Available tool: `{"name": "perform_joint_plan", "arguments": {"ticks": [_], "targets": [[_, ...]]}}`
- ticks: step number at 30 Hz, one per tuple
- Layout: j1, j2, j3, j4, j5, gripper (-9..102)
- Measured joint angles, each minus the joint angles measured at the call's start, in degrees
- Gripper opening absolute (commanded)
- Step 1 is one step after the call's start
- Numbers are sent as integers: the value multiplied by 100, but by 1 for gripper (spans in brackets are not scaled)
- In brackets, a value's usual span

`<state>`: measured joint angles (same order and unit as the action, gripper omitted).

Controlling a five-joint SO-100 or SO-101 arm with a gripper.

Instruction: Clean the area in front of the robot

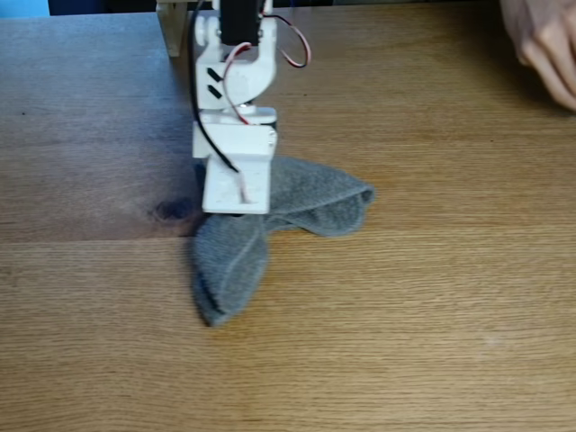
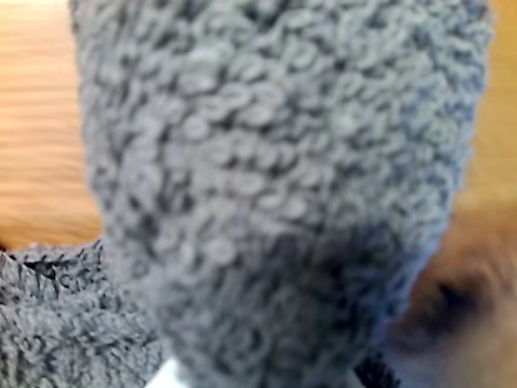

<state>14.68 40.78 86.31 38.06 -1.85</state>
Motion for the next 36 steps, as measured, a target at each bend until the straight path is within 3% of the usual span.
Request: {"name": "perform_joint_plan", "arguments": {"ticks": [6, 11, 17, 22, 28, 36], "targets": [[18, 923, 88, 1195, 255, 0], [-589, 1705, 105, 2021, 272, 0], [-1767, 3059, 132, 2417, 246, 0], [-2004, 4087, 826, 2188, -9, 0], [-1477, 5221, 2312, 1740, -519, 0], [211, 6363, 3647, 1916, -1195, 0]]}}
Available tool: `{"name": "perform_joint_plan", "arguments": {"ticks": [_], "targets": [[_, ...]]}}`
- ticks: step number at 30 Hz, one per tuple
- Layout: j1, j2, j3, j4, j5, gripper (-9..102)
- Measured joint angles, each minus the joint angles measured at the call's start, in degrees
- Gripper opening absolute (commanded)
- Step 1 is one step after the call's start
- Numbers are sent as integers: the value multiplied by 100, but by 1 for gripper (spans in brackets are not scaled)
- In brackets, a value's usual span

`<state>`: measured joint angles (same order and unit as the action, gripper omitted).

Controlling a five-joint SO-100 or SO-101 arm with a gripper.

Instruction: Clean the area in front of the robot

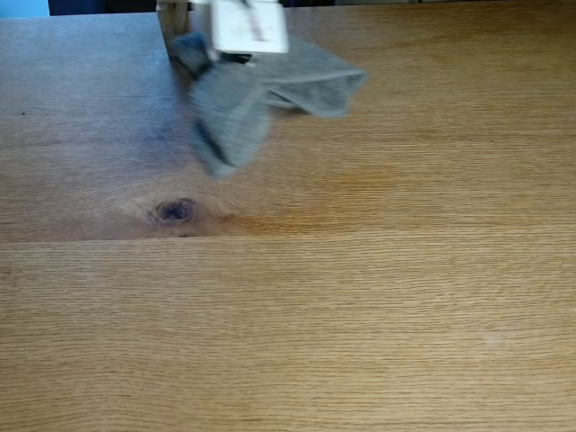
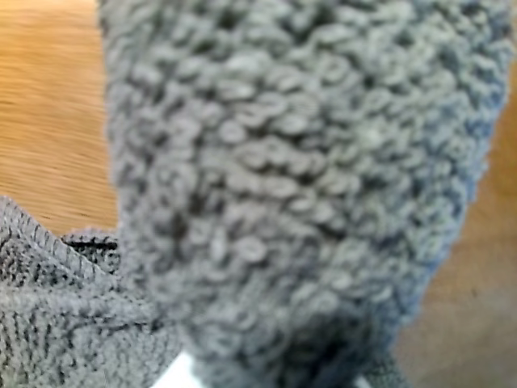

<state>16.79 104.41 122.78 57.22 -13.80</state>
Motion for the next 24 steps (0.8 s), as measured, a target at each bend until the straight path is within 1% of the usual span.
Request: {"name": "perform_joint_plan", "arguments": {"ticks": [7, 10, 15, 22, 24], "targets": [[1793, 325, 439, -97, -703, 0], [2320, 325, 580, -123, -800, 0], [2848, 26, 1063, -396, -809, 0], [3155, -475, 1679, -1336, -984, 0], [3190, -562, 1775, -1591, -1099, 12]]}}
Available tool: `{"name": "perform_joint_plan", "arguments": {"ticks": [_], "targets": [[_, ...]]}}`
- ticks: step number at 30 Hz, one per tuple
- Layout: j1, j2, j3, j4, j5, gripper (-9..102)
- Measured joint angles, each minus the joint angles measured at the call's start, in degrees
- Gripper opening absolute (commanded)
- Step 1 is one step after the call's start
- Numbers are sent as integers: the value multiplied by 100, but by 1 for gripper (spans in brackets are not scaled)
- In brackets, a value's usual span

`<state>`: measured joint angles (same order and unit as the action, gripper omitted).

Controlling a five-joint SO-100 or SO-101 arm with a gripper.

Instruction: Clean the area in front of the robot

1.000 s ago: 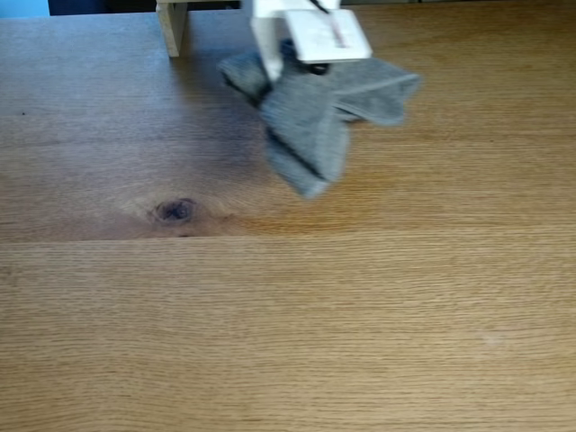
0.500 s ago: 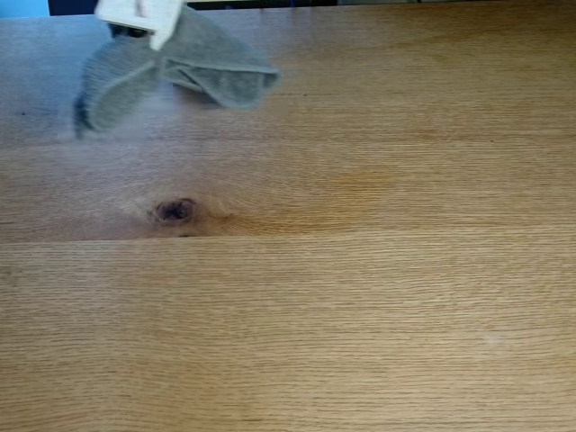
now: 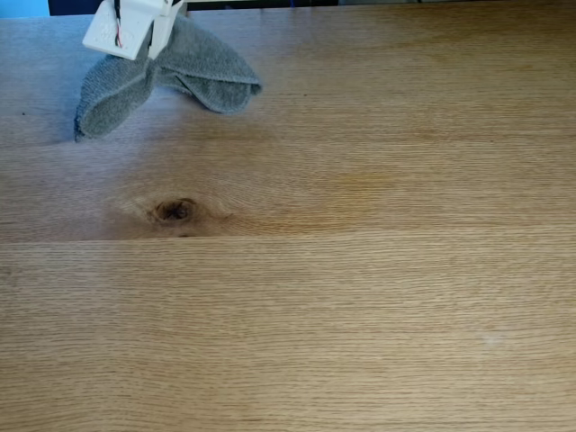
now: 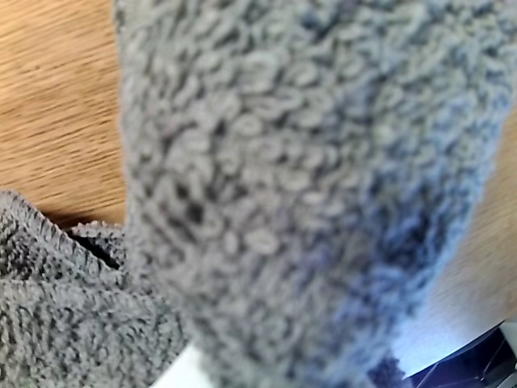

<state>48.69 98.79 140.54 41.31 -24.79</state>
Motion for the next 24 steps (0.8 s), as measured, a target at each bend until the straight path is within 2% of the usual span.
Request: {"name": "perform_joint_plan", "arguments": {"ticks": [8, 11, 13, 17, 24], "targets": [[62, -158, 44, -563, -149, 27], [35, -158, 44, -642, -141, 28], [-44, -97, 44, -615, -123, 26], [-624, 422, 79, -246, 97, 13], [-2681, 1600, 79, 747, 1002, 4]]}}
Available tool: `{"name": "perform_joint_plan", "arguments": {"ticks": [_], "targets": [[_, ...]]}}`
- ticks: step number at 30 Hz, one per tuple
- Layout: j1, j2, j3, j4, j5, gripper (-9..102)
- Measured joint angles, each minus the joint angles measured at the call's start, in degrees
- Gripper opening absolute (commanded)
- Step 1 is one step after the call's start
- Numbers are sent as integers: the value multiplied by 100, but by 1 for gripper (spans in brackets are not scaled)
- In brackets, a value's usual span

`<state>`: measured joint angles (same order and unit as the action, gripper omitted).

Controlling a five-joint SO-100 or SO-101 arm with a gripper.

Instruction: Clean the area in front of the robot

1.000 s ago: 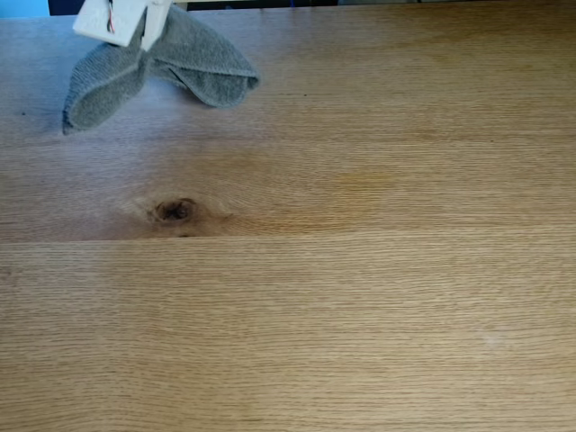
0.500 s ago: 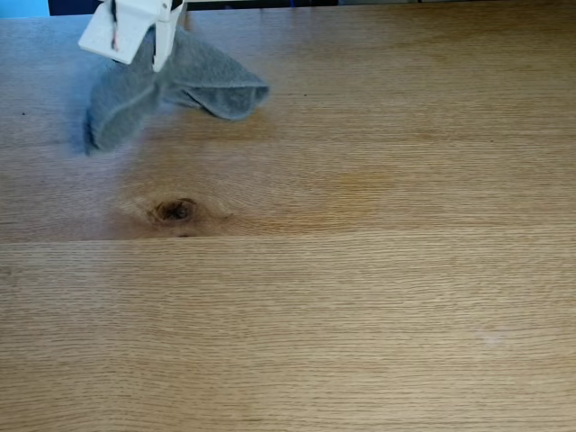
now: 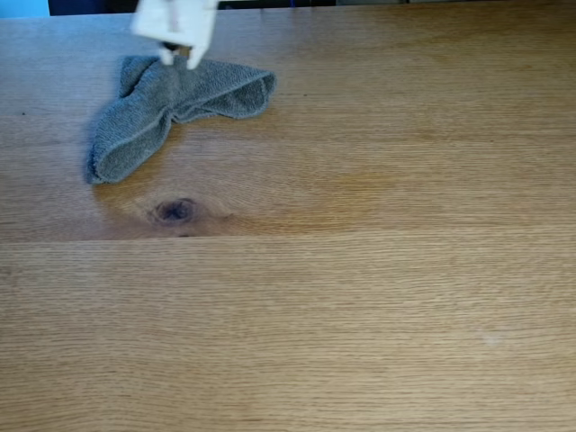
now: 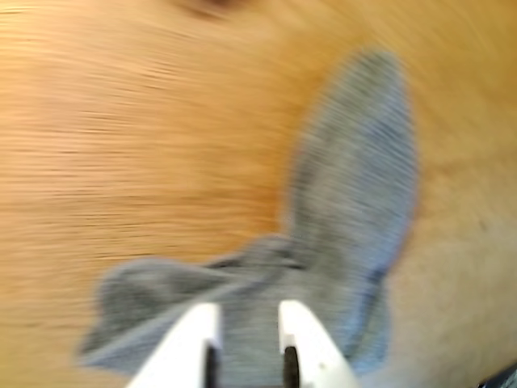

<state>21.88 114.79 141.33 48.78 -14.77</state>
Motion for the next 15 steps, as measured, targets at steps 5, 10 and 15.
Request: {"name": "perform_joint_plan", "arguments": {"ticks": [5, 10, 15], "targets": [[-1406, 483, 0, 510, 905, 0], [-2197, 826, 0, 589, 2013, 0], [-2522, 1389, 0, 633, 2883, 0]]}}
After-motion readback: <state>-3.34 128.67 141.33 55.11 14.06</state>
